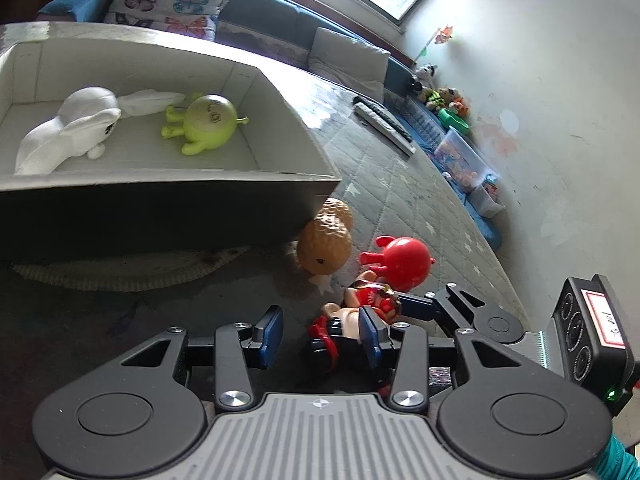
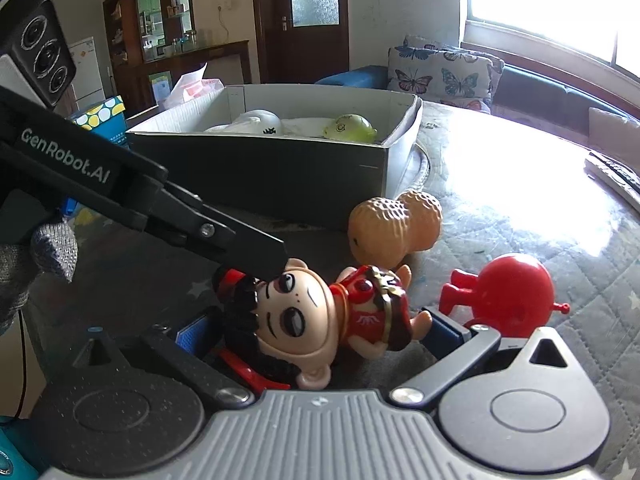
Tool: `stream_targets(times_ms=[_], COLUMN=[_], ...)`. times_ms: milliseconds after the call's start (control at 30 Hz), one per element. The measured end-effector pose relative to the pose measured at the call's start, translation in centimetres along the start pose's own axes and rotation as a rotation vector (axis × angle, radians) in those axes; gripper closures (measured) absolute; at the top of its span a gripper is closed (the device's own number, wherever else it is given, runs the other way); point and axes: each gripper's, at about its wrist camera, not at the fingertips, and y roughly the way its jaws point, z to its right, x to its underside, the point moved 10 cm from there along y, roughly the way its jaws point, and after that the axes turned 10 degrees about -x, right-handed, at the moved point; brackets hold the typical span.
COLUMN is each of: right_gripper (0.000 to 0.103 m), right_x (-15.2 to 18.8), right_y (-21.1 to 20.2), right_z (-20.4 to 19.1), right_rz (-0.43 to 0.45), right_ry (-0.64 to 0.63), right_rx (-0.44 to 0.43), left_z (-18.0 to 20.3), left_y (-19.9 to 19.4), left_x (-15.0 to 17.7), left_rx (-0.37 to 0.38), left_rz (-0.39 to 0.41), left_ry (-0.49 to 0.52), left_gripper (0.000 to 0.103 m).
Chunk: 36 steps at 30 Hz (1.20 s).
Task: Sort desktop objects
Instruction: 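Lower the left tool onto the red-haired doll and close it, then lift the red-haired doll with the left tool and carry it over the box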
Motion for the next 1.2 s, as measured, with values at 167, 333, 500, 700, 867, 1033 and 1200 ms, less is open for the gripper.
stream_targets(times_ms=[167, 333, 500, 700, 867, 1033, 1200], right_gripper=[0.003, 0.004, 0.005, 0.006, 0.006, 0.006, 0.006], right_x=[-0.2, -0.2, -0.2, -0.2, -0.3, -0.4, -0.6], right_y=[-0.1, 0.0, -0.1, -0.1, 0.0, 0.6, 1.1], right_z=[0.0, 0.0, 0.0, -0.6, -0.9, -2.6, -3.2], right_rz=[0.014, 0.012, 0.016, 0.018, 0.016, 0.015, 0.009], right_ry=[0.007, 0.007, 0.013, -0.023, -0.056, -0.131, -0.153], right_rx=[0.017, 0.034, 0.043, 0.057, 0.055, 0.033, 0.039], left_z=[0.6, 1.6, 2.3, 2.5, 2.8, 3.8, 3.8], left_y=[-0.1, -0.2, 0.2, 0.6, 0.5, 0.7, 1.2], left_x=[0.1, 0.2, -0.2, -0.3, -0.4, -0.3, 0.2], left_rx=[0.017, 0.015, -0.002, 0.005, 0.019, 0.038, 0.009], left_rz=[-0.008, -0.018, -0.017, -0.036, -0.049, -0.065, -0.078], left_ry=[0.043, 0.110, 0.181, 0.201, 0.252, 0.342, 0.370], left_gripper=[0.059, 0.059, 0.058, 0.057, 0.057, 0.057, 0.057])
